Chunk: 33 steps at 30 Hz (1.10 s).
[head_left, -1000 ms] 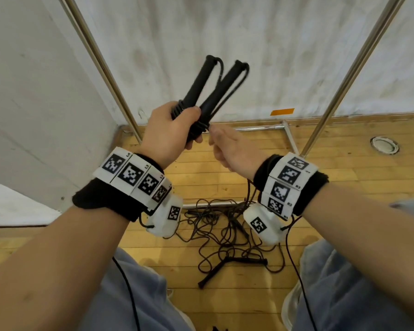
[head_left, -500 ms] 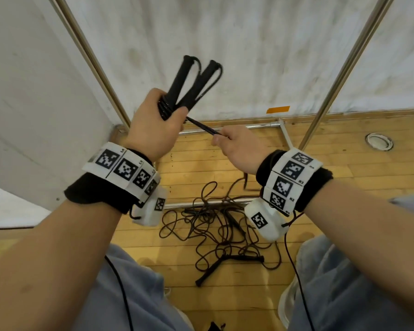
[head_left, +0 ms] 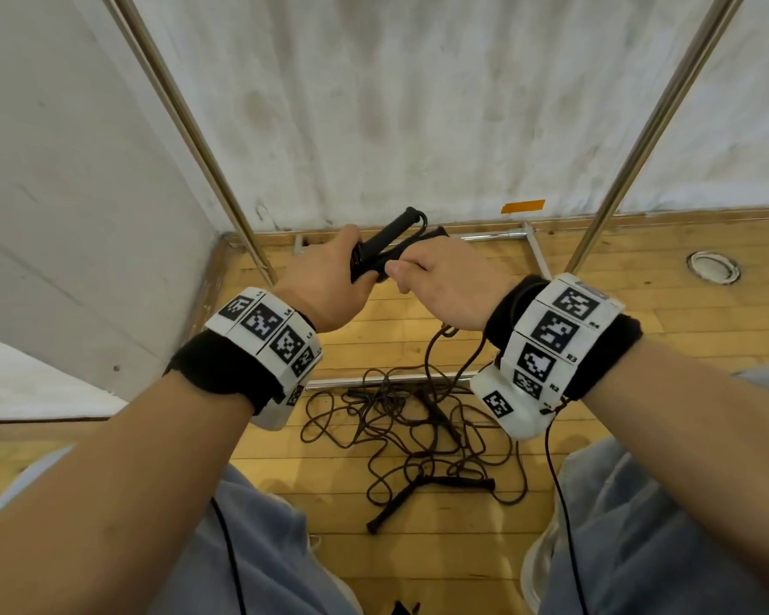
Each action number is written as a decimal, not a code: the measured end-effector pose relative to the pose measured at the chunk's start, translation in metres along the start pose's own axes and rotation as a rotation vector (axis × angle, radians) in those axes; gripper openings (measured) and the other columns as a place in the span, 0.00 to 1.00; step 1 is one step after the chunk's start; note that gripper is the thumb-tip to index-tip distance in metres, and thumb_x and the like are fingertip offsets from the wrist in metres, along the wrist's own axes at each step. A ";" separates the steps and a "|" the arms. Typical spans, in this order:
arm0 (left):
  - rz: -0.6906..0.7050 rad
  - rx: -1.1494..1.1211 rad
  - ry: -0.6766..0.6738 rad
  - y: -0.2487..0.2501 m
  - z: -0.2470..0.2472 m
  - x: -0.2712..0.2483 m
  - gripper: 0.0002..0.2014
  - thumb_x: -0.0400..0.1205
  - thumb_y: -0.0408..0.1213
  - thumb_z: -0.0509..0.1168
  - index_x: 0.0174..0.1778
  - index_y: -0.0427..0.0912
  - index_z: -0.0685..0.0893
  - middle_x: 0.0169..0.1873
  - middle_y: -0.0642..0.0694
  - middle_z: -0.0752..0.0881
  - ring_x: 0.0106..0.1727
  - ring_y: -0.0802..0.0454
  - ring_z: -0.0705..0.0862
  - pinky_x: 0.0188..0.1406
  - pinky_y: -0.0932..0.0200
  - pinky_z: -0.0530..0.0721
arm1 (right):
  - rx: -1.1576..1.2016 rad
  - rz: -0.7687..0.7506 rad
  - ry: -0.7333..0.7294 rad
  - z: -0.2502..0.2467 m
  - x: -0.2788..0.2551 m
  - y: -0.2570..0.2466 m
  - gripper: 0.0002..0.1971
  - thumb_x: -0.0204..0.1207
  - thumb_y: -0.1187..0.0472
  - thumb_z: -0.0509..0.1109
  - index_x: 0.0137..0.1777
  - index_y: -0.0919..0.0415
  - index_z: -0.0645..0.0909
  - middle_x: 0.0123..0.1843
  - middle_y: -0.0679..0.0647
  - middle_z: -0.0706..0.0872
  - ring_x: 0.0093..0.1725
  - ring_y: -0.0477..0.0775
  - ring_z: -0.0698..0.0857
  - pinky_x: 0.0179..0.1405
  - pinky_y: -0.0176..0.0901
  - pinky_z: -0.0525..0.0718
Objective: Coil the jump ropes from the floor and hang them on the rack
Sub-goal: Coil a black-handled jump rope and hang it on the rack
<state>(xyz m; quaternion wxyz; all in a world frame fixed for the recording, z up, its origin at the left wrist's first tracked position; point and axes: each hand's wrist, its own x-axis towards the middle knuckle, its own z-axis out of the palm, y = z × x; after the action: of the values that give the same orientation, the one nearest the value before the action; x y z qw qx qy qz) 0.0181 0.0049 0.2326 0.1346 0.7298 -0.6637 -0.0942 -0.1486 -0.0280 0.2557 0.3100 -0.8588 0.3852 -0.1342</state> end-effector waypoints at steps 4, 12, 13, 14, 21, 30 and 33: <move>0.087 -0.035 -0.147 0.000 0.005 -0.003 0.12 0.82 0.42 0.65 0.56 0.48 0.71 0.38 0.55 0.77 0.35 0.59 0.77 0.27 0.65 0.69 | 0.003 0.007 0.008 -0.006 0.001 0.005 0.22 0.85 0.50 0.56 0.29 0.57 0.72 0.23 0.48 0.69 0.21 0.45 0.67 0.20 0.28 0.67; 0.222 0.000 -0.152 0.011 0.015 -0.007 0.20 0.75 0.54 0.70 0.62 0.60 0.75 0.32 0.67 0.74 0.36 0.59 0.76 0.35 0.64 0.72 | 0.274 0.151 -0.049 0.003 0.000 0.006 0.19 0.86 0.55 0.55 0.34 0.54 0.80 0.23 0.45 0.73 0.21 0.44 0.70 0.25 0.35 0.68; 0.216 -0.012 -0.119 0.010 0.017 -0.007 0.19 0.75 0.57 0.69 0.60 0.60 0.76 0.31 0.66 0.75 0.35 0.61 0.76 0.32 0.66 0.71 | 0.319 0.163 -0.061 0.003 0.001 0.004 0.19 0.86 0.56 0.55 0.35 0.55 0.80 0.23 0.46 0.72 0.21 0.46 0.69 0.25 0.37 0.68; 0.197 -0.009 -0.091 0.010 0.018 -0.006 0.16 0.75 0.58 0.68 0.57 0.60 0.78 0.30 0.66 0.76 0.33 0.62 0.76 0.29 0.68 0.70 | 0.364 0.179 -0.078 0.003 0.001 0.004 0.18 0.86 0.56 0.56 0.37 0.57 0.81 0.23 0.47 0.72 0.21 0.46 0.68 0.24 0.38 0.68; 0.009 0.263 -0.136 -0.005 0.029 -0.004 0.08 0.82 0.51 0.62 0.47 0.51 0.72 0.31 0.55 0.74 0.30 0.59 0.72 0.22 0.62 0.64 | -0.073 0.172 -0.144 -0.005 -0.002 0.015 0.19 0.82 0.48 0.61 0.36 0.59 0.82 0.25 0.49 0.73 0.23 0.48 0.70 0.22 0.36 0.68; 0.166 0.226 -0.243 0.006 0.027 -0.012 0.07 0.78 0.51 0.64 0.44 0.54 0.75 0.31 0.55 0.79 0.31 0.56 0.78 0.24 0.60 0.73 | -0.090 0.112 -0.118 -0.024 0.003 0.029 0.09 0.82 0.53 0.64 0.47 0.53 0.84 0.40 0.49 0.85 0.37 0.48 0.80 0.32 0.35 0.72; 0.297 0.058 -0.223 0.010 0.019 -0.016 0.07 0.78 0.51 0.66 0.44 0.52 0.82 0.27 0.54 0.81 0.29 0.56 0.80 0.27 0.59 0.77 | 0.039 0.117 -0.080 -0.033 0.005 0.037 0.07 0.80 0.52 0.66 0.42 0.49 0.84 0.30 0.39 0.78 0.28 0.38 0.74 0.33 0.33 0.70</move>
<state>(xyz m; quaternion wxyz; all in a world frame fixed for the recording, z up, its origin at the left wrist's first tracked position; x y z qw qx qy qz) 0.0008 0.0185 0.2175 0.0516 0.6125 -0.7772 -0.1347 -0.1822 -0.0643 0.2576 0.3493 -0.8332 0.4193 -0.0887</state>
